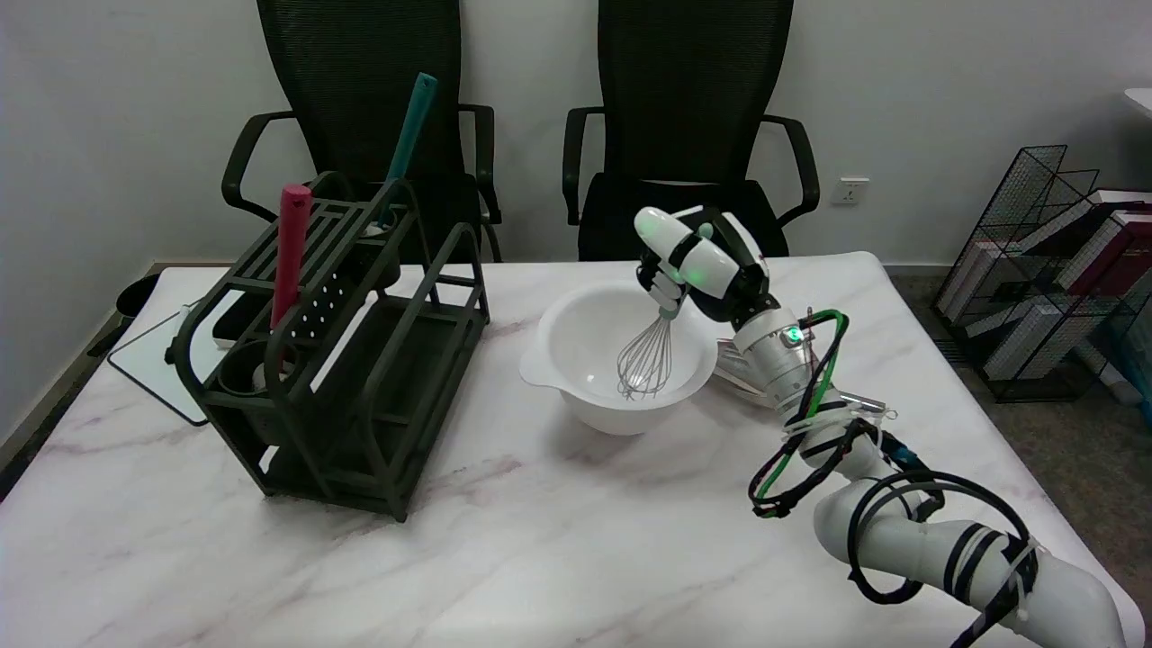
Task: Place the whisk into the mixing bowl.
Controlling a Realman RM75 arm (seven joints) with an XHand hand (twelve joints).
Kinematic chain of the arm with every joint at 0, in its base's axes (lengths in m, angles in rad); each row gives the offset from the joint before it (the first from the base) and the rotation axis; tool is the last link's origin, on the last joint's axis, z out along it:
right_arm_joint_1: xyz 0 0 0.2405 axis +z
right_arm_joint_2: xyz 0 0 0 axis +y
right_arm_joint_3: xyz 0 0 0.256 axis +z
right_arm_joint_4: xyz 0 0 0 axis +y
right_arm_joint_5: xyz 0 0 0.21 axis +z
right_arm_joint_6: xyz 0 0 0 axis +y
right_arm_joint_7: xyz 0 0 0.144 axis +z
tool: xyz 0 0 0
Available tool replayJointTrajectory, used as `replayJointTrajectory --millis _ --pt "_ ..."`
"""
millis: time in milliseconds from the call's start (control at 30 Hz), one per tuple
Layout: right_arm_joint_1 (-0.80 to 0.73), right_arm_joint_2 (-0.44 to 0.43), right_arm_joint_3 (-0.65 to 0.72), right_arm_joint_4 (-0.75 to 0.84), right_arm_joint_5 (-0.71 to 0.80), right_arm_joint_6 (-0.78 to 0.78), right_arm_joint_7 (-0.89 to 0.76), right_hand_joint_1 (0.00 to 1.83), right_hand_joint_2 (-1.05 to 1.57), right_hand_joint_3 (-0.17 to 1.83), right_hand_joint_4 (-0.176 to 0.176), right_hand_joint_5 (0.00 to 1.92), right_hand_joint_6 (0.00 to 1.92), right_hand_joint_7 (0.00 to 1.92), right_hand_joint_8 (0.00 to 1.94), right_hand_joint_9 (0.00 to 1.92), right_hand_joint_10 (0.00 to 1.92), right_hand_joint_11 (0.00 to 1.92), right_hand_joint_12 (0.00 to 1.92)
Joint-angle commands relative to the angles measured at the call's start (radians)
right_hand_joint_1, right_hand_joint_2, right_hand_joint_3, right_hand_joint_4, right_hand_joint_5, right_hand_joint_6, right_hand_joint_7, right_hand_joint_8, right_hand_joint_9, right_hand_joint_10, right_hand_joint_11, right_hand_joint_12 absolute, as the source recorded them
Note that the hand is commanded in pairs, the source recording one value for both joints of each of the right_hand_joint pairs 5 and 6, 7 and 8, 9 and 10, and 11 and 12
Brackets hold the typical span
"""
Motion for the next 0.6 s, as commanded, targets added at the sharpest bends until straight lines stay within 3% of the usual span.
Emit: replayJointTrajectory --millis 33,600 --pt "-0.024 0.001 -0.005 0.080 0.028 0.047 0.093 1.13 1.37 0.46 0.000 1.92 1.92 1.92 1.92 1.92 1.92 1.92 1.92" --pt "0.098 -0.024 -0.072 0.120 0.030 0.028 0.085 1.10 1.39 0.43 0.000 1.92 1.92 1.92 1.92 1.92 1.92 1.92 1.92"
